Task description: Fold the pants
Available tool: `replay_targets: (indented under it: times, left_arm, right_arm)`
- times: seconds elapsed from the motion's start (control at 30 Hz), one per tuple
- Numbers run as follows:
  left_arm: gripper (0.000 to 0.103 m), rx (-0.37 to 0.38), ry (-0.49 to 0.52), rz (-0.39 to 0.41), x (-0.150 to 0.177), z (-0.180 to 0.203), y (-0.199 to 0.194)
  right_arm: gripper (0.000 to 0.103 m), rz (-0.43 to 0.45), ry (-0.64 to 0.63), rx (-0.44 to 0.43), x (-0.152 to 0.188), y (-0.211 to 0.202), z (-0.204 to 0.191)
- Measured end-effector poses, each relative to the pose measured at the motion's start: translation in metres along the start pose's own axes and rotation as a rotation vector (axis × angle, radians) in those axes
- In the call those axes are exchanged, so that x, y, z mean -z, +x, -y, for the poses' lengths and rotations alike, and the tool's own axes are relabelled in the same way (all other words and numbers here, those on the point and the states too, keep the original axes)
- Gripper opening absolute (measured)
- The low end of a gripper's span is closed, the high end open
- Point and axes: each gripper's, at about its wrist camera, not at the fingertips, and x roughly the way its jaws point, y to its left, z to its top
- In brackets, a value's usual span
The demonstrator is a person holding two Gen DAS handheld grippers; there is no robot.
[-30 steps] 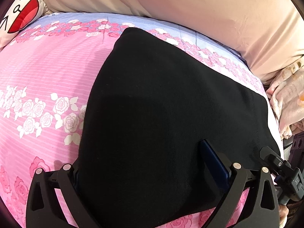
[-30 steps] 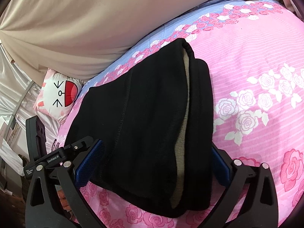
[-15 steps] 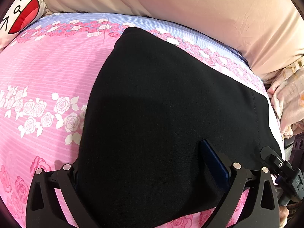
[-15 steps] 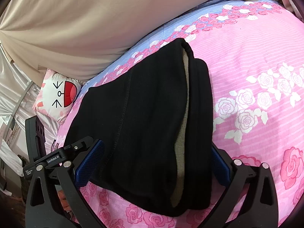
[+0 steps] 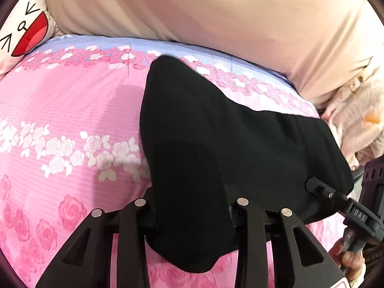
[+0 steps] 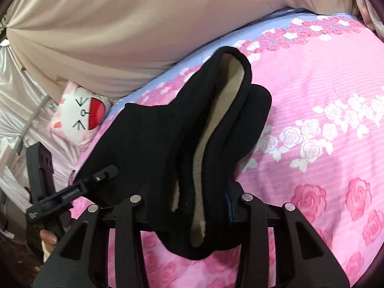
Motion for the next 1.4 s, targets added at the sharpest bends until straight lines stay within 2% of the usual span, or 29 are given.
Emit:
replay_targets:
  times: [0.17, 0.2, 0.23, 0.27, 0.3, 0.33, 0.37, 0.4, 0.47, 0.6, 0.63, 0.73, 0.87, 0.9, 0.93, 0.97, 1.0, 1.03, 1.07, 1.13, 1.17, 1.23, 1.3, 1.37, 1.4]
  left_arm:
    - [0.032, 0.081, -0.019, -0.080, 0.022, -0.007, -0.019]
    - [0.034, 0.089, -0.012, -0.094, 0.029, -0.007, -0.023]
    - [0.043, 0.082, -0.003, -0.108, 0.038, -0.007, -0.026]
    - [0.056, 0.065, -0.003, -0.116, 0.043, -0.008, -0.026]
    - [0.060, 0.053, -0.008, -0.119, 0.047, -0.011, -0.025]
    - [0.067, 0.038, -0.018, -0.122, 0.051, -0.015, -0.022]
    - [0.080, 0.031, -0.035, -0.132, 0.053, -0.021, -0.021]
    - [0.084, 0.025, -0.062, -0.142, 0.054, -0.025, -0.019]
    - [0.087, 0.057, -0.133, -0.149, 0.054, -0.038, -0.017]
    - [0.090, 0.093, -0.150, -0.131, 0.053, -0.043, -0.017]
    - [0.091, 0.088, -0.146, -0.117, 0.052, -0.041, -0.015]
    - [0.091, 0.042, -0.095, -0.096, 0.046, -0.028, -0.006]
    - [0.092, 0.029, -0.062, -0.086, 0.040, -0.016, 0.004]
    - [0.092, 0.025, -0.058, -0.087, 0.039, -0.015, 0.006]
    - [0.092, 0.029, -0.053, -0.090, 0.037, -0.013, 0.008]
    - [0.087, 0.034, -0.057, -0.089, 0.036, -0.014, 0.009]
    - [0.081, 0.034, -0.063, -0.084, 0.036, -0.013, 0.009]
    - [0.069, 0.048, -0.075, -0.081, 0.036, -0.013, 0.007]
    - [0.055, 0.057, -0.081, -0.075, 0.036, -0.013, 0.004]
    - [0.038, 0.050, -0.061, -0.053, 0.035, -0.010, -0.005]
    - [0.035, 0.047, -0.053, -0.046, 0.035, -0.007, -0.009]
    - [0.034, 0.049, -0.055, -0.051, 0.036, -0.005, -0.014]
    - [0.038, 0.049, -0.059, -0.065, 0.036, -0.007, -0.013]
    - [0.060, 0.038, -0.073, -0.093, 0.035, -0.011, -0.003]
    - [0.068, 0.037, -0.082, -0.109, 0.036, -0.013, 0.002]
  right_arm:
    - [0.038, -0.045, 0.057, -0.062, 0.021, -0.028, 0.000]
    - [0.040, -0.063, 0.054, -0.056, 0.028, -0.033, 0.001]
    - [0.043, -0.079, 0.049, -0.045, 0.032, -0.033, 0.001]
    - [0.054, -0.097, 0.057, -0.025, 0.040, -0.034, 0.007]
    - [0.070, -0.113, 0.083, 0.000, 0.048, -0.032, 0.016]
    - [0.072, -0.113, 0.111, 0.011, 0.053, -0.031, 0.026]
    - [0.071, -0.090, 0.136, -0.005, 0.055, -0.034, 0.033]
    - [0.072, -0.077, 0.164, -0.033, 0.056, -0.038, 0.039]
    - [0.080, -0.072, 0.171, -0.032, 0.055, -0.044, 0.042]
    - [0.097, -0.081, 0.121, -0.048, 0.055, -0.041, 0.033]
    - [0.098, -0.082, 0.107, -0.046, 0.054, -0.038, 0.030]
    - [0.098, -0.061, 0.062, -0.019, 0.053, -0.027, 0.022]
    - [0.096, -0.026, 0.060, -0.005, 0.047, -0.017, 0.019]
    - [0.090, -0.025, 0.054, 0.004, 0.046, -0.012, 0.016]
    - [0.069, -0.023, 0.055, 0.024, 0.045, -0.011, 0.018]
    - [0.057, -0.019, 0.081, 0.035, 0.043, -0.010, 0.022]
    - [0.050, -0.023, 0.110, 0.004, 0.042, -0.009, 0.027]
    - [0.045, -0.030, 0.131, -0.026, 0.041, -0.008, 0.030]
    - [0.044, -0.032, 0.137, -0.035, 0.042, -0.008, 0.030]
    - [0.042, -0.030, 0.107, -0.017, 0.043, -0.010, 0.023]
    - [0.041, -0.029, 0.096, -0.017, 0.043, -0.013, 0.019]
    - [0.041, -0.026, 0.080, -0.016, 0.041, -0.016, 0.012]
    - [0.042, -0.038, 0.078, -0.016, 0.040, -0.016, 0.009]
    - [0.048, -0.047, 0.100, 0.005, 0.041, -0.011, 0.018]
    - [0.051, -0.059, 0.127, -0.007, 0.041, -0.007, 0.023]
